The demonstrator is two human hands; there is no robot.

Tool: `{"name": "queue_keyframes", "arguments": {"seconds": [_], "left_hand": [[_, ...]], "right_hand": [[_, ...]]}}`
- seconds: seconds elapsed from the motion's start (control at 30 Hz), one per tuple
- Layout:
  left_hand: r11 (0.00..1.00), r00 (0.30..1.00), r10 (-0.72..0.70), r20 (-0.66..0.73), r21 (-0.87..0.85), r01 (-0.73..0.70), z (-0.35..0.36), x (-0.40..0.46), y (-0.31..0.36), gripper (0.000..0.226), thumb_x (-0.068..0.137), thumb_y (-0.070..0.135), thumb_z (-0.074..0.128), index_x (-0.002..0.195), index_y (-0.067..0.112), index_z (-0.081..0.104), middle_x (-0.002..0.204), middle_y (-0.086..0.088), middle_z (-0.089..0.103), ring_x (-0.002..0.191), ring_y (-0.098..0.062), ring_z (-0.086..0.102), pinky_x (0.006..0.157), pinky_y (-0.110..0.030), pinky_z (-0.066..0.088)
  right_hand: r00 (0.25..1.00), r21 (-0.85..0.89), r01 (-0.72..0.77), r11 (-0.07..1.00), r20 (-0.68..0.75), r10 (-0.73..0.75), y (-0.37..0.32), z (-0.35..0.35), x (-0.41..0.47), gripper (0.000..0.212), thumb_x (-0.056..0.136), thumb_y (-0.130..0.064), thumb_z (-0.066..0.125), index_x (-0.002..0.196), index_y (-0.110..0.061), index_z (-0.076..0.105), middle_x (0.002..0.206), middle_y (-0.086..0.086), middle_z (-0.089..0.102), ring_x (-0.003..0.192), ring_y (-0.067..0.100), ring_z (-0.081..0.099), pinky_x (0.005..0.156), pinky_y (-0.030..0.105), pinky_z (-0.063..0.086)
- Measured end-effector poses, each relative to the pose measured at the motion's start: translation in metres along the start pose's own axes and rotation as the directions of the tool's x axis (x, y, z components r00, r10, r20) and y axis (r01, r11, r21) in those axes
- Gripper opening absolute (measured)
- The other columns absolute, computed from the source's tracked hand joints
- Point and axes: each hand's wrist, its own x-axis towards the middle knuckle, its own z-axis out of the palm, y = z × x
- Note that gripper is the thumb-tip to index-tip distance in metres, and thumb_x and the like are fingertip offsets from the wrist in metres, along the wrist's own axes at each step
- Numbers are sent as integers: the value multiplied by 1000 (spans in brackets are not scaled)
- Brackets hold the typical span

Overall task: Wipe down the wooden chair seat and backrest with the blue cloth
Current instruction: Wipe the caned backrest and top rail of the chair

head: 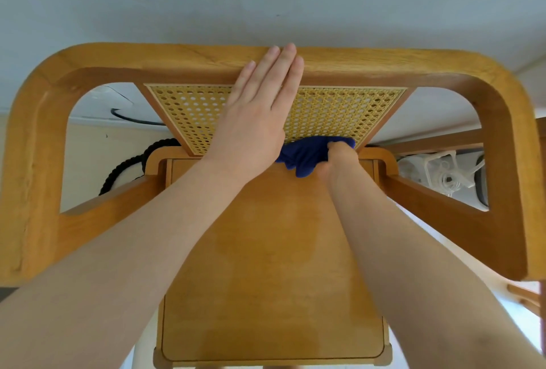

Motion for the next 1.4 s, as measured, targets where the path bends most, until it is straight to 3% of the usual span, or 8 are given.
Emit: {"name": "queue_keyframes", "arguments": {"seconds": [0.23,0.53,0.7,0.83,0.97,1.03,1.23,1.4], "left_hand": [[1000,995,-24,94,17,23,-7,-1,5,76,79,3,61,145,1,21,152,-16,21,141,-31,17,114,-39,7],[999,994,-40,102,11,39,-6,-2,5,77,80,-2,57,146,2,17,154,-14,16,142,-29,13,114,-37,4],[999,992,-34,121,2,34,-16,2,5,73,80,3,59,144,1,24,149,-22,22,139,-35,21,112,-39,10],[1000,993,-7,115,23,4,-14,0,4,73,76,2,61,141,-2,29,142,-24,33,135,-37,28,111,-42,19],[1000,996,-8,88,20,7,-9,-1,5,74,74,0,61,140,-4,29,142,-25,34,135,-39,28,111,-44,20],[1000,997,-16,81,21,14,-8,-2,6,75,73,0,61,141,-4,29,142,-26,34,135,-39,28,111,-44,20],[1000,998,-12,69,22,10,-5,-1,5,74,74,0,59,141,-3,29,142,-27,34,134,-40,28,111,-46,20],[999,999,-27,35,33,26,0,-2,7,73,74,4,56,141,-3,28,142,-27,34,134,-40,28,111,-45,18]], "right_hand": [[985,375,86,923,108,-135,-38,13,-40,42,98,-6,44,139,-6,37,112,9,59,97,19,60,76,25,44],[987,117,145,983,-81,-136,-28,17,-36,38,98,-11,44,135,-8,39,133,9,51,117,24,54,87,32,44],[773,-4,631,776,-88,-628,-37,4,-49,6,98,-9,41,101,-13,40,82,-5,49,71,5,50,65,17,42],[556,-234,803,547,-34,-831,-19,14,-49,19,94,-11,48,90,-28,41,80,-11,48,75,9,51,75,22,45],[432,-374,868,327,243,-869,-4,13,-48,23,89,-9,55,82,-26,42,84,-1,51,77,13,49,73,23,43],[418,-394,872,292,286,-862,-9,6,-47,22,89,-9,55,82,-25,43,84,-2,52,76,11,50,71,16,40],[509,-400,763,507,-112,-854,-58,-27,-27,11,92,-13,49,91,-18,40,88,-4,51,74,7,50,68,16,39],[406,-454,814,362,0,-914,-35,-12,-23,15,88,-8,53,83,-18,42,85,3,50,77,16,46,67,17,33]]}}
